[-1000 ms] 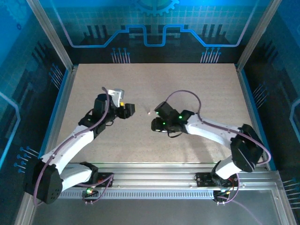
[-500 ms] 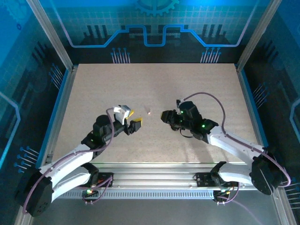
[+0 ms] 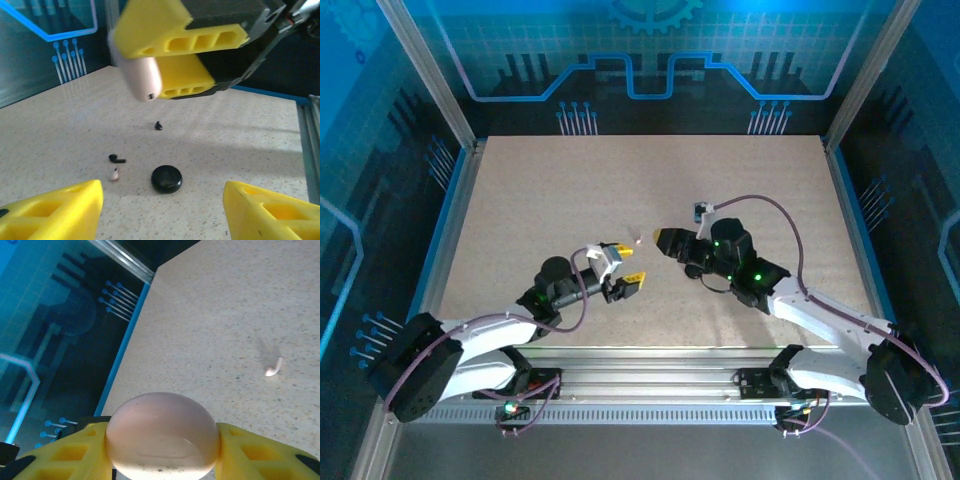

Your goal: Insert the wireless bluetooth earbuds into the charging case

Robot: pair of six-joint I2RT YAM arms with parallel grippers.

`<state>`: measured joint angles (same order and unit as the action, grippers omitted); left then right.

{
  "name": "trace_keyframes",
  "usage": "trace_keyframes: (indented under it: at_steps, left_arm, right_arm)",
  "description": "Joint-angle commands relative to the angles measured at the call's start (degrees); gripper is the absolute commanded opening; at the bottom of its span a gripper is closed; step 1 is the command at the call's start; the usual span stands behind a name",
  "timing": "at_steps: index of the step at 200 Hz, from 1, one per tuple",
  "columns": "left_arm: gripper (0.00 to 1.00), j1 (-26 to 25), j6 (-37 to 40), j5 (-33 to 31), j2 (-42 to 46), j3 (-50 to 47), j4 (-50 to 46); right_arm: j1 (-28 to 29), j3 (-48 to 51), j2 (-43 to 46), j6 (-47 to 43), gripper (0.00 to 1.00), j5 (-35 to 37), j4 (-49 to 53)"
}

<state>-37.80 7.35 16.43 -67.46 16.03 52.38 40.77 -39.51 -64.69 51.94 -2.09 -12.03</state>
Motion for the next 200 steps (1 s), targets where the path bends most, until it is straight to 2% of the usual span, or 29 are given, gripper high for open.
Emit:
trace_keyframes:
  at_steps: [1, 44, 112, 200]
  left_arm:
    - [0.65, -2.52, 3.29, -1.57, -0.48, 1.04, 6.32]
    - [0.64, -4.32, 1.33, -8.75, 1.47, 1.84, 6.53]
    - [0.62, -5.52, -2.02, -14.39, 2.56, 1.91, 8.06]
    - [0.52, -7.31, -4.0, -16.42, 2.0, 0.59, 14.47]
  right_arm:
    - [1.62, 0.57, 0.41, -2.24, 0.48, -0.94, -5.1]
    - [3.38, 2.45, 1.31, -1.15, 0.48, 0.2, -7.85]
    - [5.57, 2.94, 0.82, -0.39, 0.48, 1.81, -10.29]
    - [7.46, 1.85, -0.7, 1.16, 0.48, 2.1, -12.08]
